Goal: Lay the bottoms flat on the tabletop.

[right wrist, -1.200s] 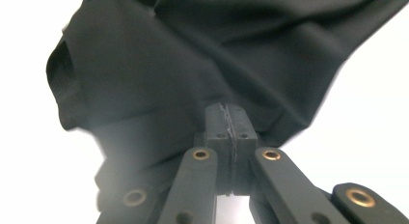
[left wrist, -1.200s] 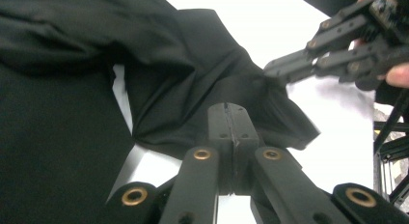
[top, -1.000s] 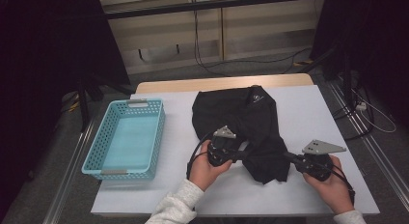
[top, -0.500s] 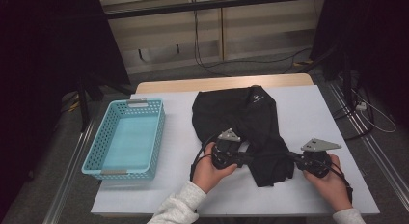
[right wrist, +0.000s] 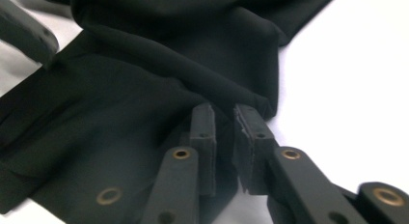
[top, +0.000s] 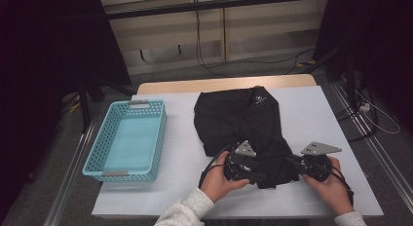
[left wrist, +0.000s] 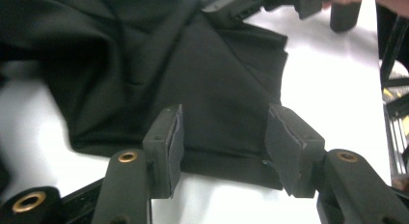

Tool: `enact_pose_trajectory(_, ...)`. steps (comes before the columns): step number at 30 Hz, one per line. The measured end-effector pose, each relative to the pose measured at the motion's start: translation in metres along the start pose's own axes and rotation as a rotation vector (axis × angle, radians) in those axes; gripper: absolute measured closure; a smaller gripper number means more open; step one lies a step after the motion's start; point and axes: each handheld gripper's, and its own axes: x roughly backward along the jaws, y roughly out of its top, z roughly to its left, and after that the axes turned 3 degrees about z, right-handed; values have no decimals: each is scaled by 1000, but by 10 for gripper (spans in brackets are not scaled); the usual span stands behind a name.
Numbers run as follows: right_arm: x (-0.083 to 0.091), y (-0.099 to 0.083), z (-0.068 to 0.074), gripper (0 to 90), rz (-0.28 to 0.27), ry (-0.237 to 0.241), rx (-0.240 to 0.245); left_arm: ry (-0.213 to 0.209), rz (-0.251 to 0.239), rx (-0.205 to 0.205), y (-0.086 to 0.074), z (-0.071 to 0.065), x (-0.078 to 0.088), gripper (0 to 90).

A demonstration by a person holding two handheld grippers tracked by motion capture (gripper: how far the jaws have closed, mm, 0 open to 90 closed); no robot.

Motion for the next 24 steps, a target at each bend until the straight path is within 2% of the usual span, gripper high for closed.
enact_pose_trajectory(2,0,0,1,758,5,4,7,2,23,-8,-2,-2,-5,491)
enact_pose_trajectory(3,0,0,2,742,5,-1,13,11,19,-7,-3,-3,-6,499)
enact_pose_trajectory(5,2,1,2,684,0,-9,10,5,37,-2,-3,-4,-5,597)
enact_pose_trajectory(6,3,2,2,653,-8,-11,7,5,53,-10,-3,-4,-4,685)
enact_pose_trajectory(7,4,2,1,635,-15,-13,7,0,64,-14,-3,-3,-4,730)
enact_pose_trajectory(8,7,2,1,608,-23,-15,-2,-5,66,-5,-3,-3,-4,798)
enact_pose_trajectory(11,15,1,-2,568,-27,-22,-40,-10,69,23,-4,-2,-3,895)
enact_pose_trajectory(14,30,-3,-5,541,-52,-25,-59,-3,77,8,-2,-3,-1,900)
enact_pose_trajectory(17,39,-7,-5,521,-68,-23,-55,-21,45,44,1,-2,5,900)
enact_pose_trajectory(22,41,-11,3,500,-59,-1,-52,-33,24,52,4,-2,15,900)
enact_pose_trajectory(23,41,-11,4,499,-56,2,-54,-22,37,51,4,-1,18,900)
enact_pose_trajectory(24,40,-12,5,496,-53,2,-56,-33,30,57,2,-1,19,900)
